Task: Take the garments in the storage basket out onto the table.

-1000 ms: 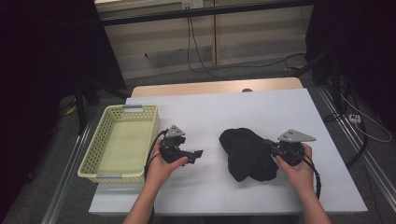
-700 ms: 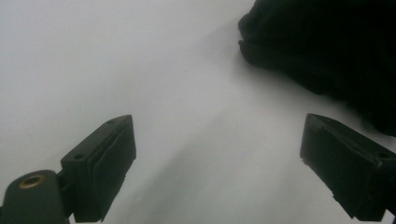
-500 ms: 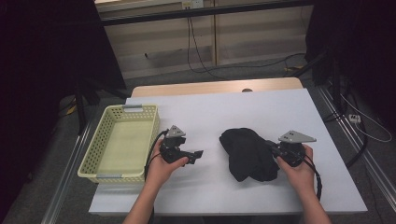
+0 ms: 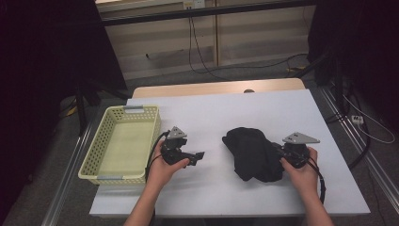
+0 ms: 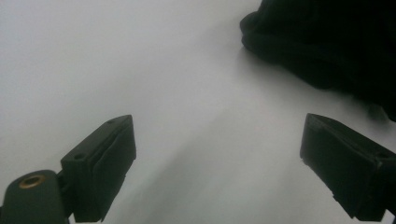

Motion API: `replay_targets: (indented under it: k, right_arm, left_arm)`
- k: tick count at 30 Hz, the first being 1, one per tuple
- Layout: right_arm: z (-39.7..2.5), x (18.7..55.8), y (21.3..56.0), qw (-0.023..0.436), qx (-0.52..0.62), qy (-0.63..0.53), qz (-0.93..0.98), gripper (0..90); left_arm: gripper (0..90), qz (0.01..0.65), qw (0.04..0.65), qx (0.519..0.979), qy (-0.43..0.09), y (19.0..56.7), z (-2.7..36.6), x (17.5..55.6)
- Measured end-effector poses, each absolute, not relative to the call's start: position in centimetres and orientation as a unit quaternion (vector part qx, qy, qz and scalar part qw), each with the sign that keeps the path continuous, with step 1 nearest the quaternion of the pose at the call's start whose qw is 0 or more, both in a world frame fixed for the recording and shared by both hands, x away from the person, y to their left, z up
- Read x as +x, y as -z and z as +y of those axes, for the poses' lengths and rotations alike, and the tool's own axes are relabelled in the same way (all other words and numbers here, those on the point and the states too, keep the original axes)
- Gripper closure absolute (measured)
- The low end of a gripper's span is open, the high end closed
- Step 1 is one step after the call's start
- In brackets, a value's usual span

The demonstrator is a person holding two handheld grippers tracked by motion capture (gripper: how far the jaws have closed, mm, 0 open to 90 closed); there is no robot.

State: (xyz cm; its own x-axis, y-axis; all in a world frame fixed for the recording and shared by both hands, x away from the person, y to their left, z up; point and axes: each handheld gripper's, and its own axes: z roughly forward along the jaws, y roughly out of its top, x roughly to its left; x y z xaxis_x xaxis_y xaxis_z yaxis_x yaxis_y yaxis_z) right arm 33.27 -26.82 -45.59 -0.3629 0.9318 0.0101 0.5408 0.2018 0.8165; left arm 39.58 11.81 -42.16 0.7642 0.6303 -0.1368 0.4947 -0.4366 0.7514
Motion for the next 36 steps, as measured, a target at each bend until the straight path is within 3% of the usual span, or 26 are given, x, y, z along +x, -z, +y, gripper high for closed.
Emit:
replay_targets:
  k: [13, 23, 36]
  right_arm:
    - [-27.0, 32.9, 45.2, 0.264, 0.498, -0.393, 0.726, 84.3]
    - [-26.7, 31.7, 43.0, 0.282, 0.474, -0.42, 0.721, 78.5]
    - [-24.5, 30.6, 38.8, 0.297, 0.423, -0.436, 0.736, 50.6]
  left_arm:
    - [10.8, 0.33, 0.412, 0.845, -0.083, 42.2, 11.7, 39.6]
    - [10.8, 0.329, 0.415, 0.844, -0.085, 42.1, 11.7, 39.5]
    - [10.7, 0.33, 0.414, 0.844, -0.083, 42.1, 11.7, 39.6]
